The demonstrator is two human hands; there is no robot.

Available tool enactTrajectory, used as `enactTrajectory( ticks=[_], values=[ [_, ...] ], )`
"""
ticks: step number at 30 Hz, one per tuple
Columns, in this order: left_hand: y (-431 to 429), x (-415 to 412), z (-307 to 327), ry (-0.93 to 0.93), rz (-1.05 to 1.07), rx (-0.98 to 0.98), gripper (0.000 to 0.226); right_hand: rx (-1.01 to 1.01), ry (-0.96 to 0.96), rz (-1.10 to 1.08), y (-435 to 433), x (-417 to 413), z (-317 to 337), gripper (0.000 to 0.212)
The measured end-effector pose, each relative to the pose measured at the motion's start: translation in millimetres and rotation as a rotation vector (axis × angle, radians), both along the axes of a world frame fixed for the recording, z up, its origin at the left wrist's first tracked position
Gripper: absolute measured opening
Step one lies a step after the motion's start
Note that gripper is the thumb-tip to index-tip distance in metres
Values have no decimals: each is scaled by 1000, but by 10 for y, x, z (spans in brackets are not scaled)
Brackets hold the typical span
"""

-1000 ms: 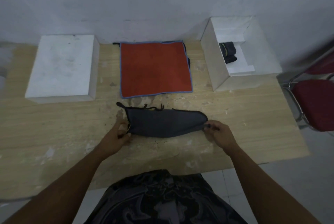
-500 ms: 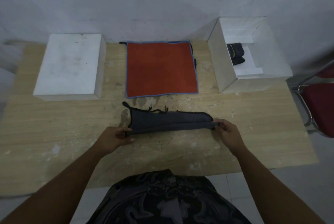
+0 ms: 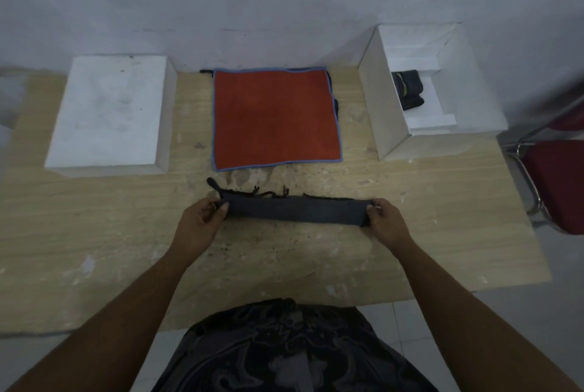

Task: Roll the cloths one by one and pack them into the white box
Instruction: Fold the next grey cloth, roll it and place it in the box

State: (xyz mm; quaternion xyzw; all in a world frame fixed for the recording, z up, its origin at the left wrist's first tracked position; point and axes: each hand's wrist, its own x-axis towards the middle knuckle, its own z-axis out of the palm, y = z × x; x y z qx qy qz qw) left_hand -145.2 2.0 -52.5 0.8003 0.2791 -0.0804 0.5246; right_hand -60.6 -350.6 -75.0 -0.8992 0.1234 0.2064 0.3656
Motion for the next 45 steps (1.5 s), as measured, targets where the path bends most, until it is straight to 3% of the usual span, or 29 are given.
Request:
enactTrajectory(
  ticks=[5, 10, 16, 20, 23, 26, 29, 34, 37, 39, 41, 45],
  values=[
    [-6, 100, -76, -22, 14, 134, 30, -93, -50, -66, 95, 6, 18, 28],
    [9, 166, -186, 115, 39, 197, 39, -117, -85, -65, 171, -52, 48, 29],
    [-47, 47, -233, 231, 87, 253, 46, -180, -3, -196, 236, -138, 5, 70],
    [-94, 78, -225, 326, 62, 230, 46, -113, 97, -258, 309, -91, 34, 32],
    [-151, 171, -187, 364, 159, 69, 25, -60, 156, -287, 328, -28, 38, 28],
    [-178, 220, -131, 384, 334, -118, 27, -32, 194, -304, 315, 18, 51, 23],
    [-173, 244, -73, 376, 336, -204, 15, 15, 221, -307, 301, 33, 90, 21],
    [-128, 229, -48, 401, 324, -380, 12, 291, 340, -447, 272, 28, 138, 16],
    [-89, 197, -92, 391, 294, -461, 18, 392, 407, -462, 239, 35, 108, 21],
    [-63, 180, -90, 358, 291, -489, 34, 411, 380, -468, 208, 39, 102, 19],
    [-22, 163, -80, 309, 295, -499, 54, 372, 315, -472, 156, 46, 92, 13],
    [70, 94, -117, 243, 310, -492, 66, 268, 198, -444, 68, 45, 49, 16]
  ],
)
